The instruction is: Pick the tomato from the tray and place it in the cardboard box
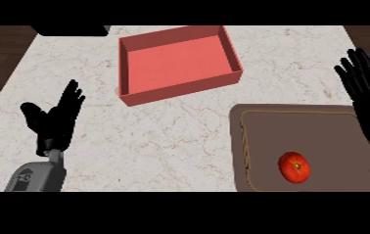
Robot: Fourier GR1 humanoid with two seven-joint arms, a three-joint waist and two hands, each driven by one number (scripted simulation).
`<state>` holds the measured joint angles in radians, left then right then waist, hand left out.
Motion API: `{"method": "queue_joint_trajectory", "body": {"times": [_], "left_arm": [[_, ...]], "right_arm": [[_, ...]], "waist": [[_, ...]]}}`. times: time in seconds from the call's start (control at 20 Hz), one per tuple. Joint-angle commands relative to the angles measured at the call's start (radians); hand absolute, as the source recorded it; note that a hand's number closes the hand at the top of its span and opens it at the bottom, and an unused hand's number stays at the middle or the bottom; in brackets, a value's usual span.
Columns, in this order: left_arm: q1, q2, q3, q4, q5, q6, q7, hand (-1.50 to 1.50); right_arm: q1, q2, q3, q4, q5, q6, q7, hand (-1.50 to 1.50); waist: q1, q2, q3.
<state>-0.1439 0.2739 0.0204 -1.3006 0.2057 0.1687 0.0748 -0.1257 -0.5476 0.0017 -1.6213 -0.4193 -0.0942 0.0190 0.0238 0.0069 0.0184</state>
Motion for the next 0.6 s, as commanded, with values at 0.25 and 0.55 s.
{"method": "queue_joint_trajectory", "body": {"times": [0.25, 0.55], "left_arm": [[0.023, 0.250, 0.002, -0.006, -0.240, 0.054, -0.044, 0.00], [0.051, 0.236, -0.003, 0.018, -0.238, 0.045, -0.058, 0.00]], "right_arm": [[0.060, -0.026, 0.161, 0.011, -0.167, 0.523, -0.105, -1.50], [0.146, -0.156, 0.192, 0.133, 0.227, 0.576, -0.571, -1.50]], "waist": [[0.009, -0.002, -0.009], [-0.008, 0.005, -0.009]]}}
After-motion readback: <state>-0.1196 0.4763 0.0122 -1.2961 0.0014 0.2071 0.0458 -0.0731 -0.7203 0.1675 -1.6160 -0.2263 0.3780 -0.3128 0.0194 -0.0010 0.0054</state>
